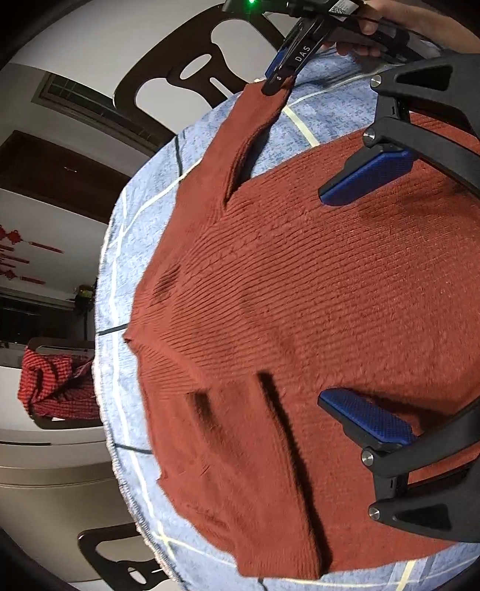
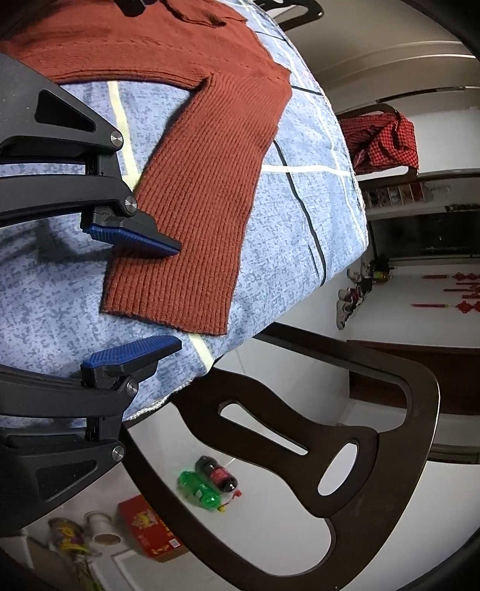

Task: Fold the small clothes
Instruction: 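Move the right tool to the other sleeve cuff, then grasp the cuff with the right gripper, fold it across the body, release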

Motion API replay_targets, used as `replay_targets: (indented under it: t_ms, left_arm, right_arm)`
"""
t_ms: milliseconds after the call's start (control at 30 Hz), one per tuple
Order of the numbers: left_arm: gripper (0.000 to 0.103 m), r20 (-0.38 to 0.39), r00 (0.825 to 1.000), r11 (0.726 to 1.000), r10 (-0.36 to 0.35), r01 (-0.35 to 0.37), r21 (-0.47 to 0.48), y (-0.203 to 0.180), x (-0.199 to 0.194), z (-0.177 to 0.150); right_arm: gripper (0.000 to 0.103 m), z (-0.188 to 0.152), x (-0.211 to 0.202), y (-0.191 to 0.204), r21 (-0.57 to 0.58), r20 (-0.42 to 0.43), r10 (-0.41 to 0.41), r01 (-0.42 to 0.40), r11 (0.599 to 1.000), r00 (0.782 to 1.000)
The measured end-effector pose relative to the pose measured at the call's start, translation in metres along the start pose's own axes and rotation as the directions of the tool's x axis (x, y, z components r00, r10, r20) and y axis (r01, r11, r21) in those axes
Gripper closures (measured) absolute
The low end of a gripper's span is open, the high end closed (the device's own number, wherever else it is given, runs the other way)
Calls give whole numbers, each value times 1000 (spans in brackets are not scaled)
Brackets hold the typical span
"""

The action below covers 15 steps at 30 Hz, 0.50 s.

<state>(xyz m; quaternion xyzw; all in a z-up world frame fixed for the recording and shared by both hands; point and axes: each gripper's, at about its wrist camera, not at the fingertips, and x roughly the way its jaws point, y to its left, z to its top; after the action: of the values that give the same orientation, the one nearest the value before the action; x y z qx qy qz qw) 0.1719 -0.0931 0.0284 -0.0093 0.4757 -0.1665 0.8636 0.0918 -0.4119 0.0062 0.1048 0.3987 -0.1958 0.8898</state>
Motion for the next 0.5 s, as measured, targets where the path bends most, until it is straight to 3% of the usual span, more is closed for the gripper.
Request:
replay_targets:
  t_ms: [300, 500]
  left_arm:
    - [3, -12, 1000, 999, 25, -25, 22, -4, 9, -5]
    - [3, 8, 998, 996, 65, -65, 59, -8, 13, -10]
  right_arm:
    - [58, -1, 0, 0, -10, 14, 2, -2, 1000, 1000]
    - [75, -1, -1, 1, -20, 17, 42, -41, 999, 999]
